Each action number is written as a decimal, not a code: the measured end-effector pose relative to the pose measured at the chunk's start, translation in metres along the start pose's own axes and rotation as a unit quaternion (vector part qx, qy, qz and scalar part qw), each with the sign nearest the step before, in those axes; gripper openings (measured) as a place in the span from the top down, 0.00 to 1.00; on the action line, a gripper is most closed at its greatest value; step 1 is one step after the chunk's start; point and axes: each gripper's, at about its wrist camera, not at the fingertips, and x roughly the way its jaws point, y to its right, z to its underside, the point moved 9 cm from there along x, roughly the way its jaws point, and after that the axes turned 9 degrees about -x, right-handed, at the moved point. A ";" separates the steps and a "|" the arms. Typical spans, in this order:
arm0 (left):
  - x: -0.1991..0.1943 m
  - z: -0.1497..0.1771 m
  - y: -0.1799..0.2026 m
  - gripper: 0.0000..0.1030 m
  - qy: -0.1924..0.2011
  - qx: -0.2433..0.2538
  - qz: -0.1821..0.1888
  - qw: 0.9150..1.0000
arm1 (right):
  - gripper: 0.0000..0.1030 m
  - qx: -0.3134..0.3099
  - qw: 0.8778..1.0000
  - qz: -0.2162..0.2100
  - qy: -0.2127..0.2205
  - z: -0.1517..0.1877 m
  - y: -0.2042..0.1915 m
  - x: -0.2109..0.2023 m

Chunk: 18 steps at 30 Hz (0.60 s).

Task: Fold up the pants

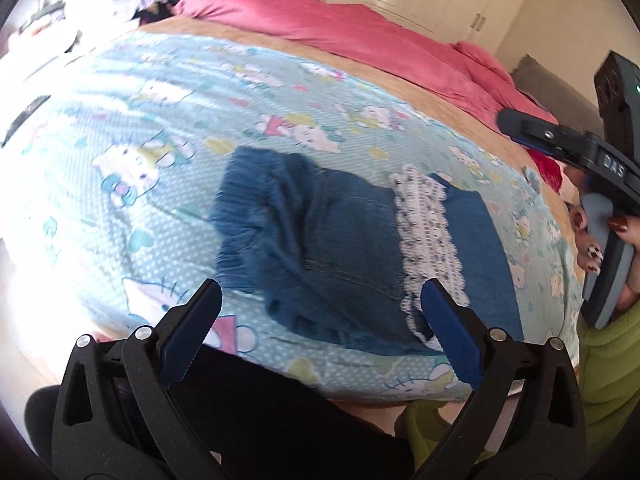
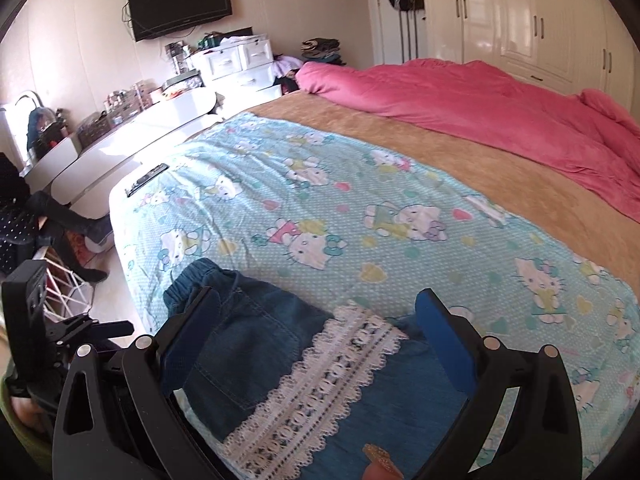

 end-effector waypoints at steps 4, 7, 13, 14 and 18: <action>0.011 0.002 -0.023 0.09 -0.013 -0.041 0.018 0.999 | 0.05 -0.027 0.999 -0.025 -0.029 -0.002 -0.019 0.029; 0.019 0.003 -0.032 0.09 -0.019 -0.062 0.035 0.997 | 0.05 -0.051 0.996 -0.046 -0.053 -0.003 -0.036 0.055; 0.031 0.006 -0.030 0.09 -0.030 -0.084 0.062 0.994 | 0.05 -0.090 0.987 -0.094 -0.098 -0.005 -0.068 0.102; 0.032 0.007 -0.028 0.10 -0.032 -0.084 0.067 0.994 | 0.05 -0.093 0.985 -0.104 -0.105 -0.006 -0.072 0.109; 0.042 0.008 -0.023 0.29 -0.040 -0.095 0.086 0.991 | 0.05 -0.115 0.971 -0.148 -0.148 -0.003 -0.099 0.142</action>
